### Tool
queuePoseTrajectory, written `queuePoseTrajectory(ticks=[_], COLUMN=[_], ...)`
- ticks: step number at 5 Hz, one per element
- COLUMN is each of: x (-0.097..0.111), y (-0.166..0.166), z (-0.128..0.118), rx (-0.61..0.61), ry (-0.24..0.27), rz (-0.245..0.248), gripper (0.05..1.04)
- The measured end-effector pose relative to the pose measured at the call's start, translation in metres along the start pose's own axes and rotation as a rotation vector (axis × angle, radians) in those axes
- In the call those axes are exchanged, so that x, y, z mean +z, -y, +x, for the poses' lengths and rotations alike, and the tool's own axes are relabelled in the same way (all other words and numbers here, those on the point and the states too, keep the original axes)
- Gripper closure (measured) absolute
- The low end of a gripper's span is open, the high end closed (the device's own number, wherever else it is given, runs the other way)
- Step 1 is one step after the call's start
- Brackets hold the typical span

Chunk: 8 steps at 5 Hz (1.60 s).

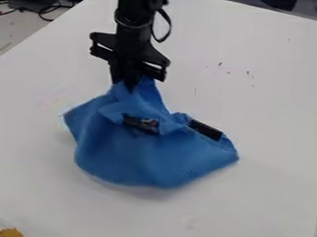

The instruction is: Unfold the cloth from left to right

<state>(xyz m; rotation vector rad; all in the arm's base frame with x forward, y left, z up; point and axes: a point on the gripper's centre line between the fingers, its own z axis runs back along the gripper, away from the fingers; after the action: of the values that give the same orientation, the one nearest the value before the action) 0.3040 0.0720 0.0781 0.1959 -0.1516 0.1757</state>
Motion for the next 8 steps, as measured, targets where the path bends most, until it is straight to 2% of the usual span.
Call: queuePoseTrajectory(ticks=[1,2,4,5,7,8], x=[-0.028,-0.04,-0.054,-0.059,-0.063,-0.061], y=[-0.029,-0.044,-0.043,-0.041,-0.042,-0.045], z=[0.02,0.037,0.045,0.042,0.038,0.036], rx=[-0.008,-0.009,0.003,0.008,0.003,-0.033], ry=[0.007,0.016,0.043,0.05,0.025,-0.004], rz=[-0.032,-0.058,-0.097,-0.098,-0.086,-0.055], gripper=[0.987,0.987,0.965,0.775,0.176,0.076])
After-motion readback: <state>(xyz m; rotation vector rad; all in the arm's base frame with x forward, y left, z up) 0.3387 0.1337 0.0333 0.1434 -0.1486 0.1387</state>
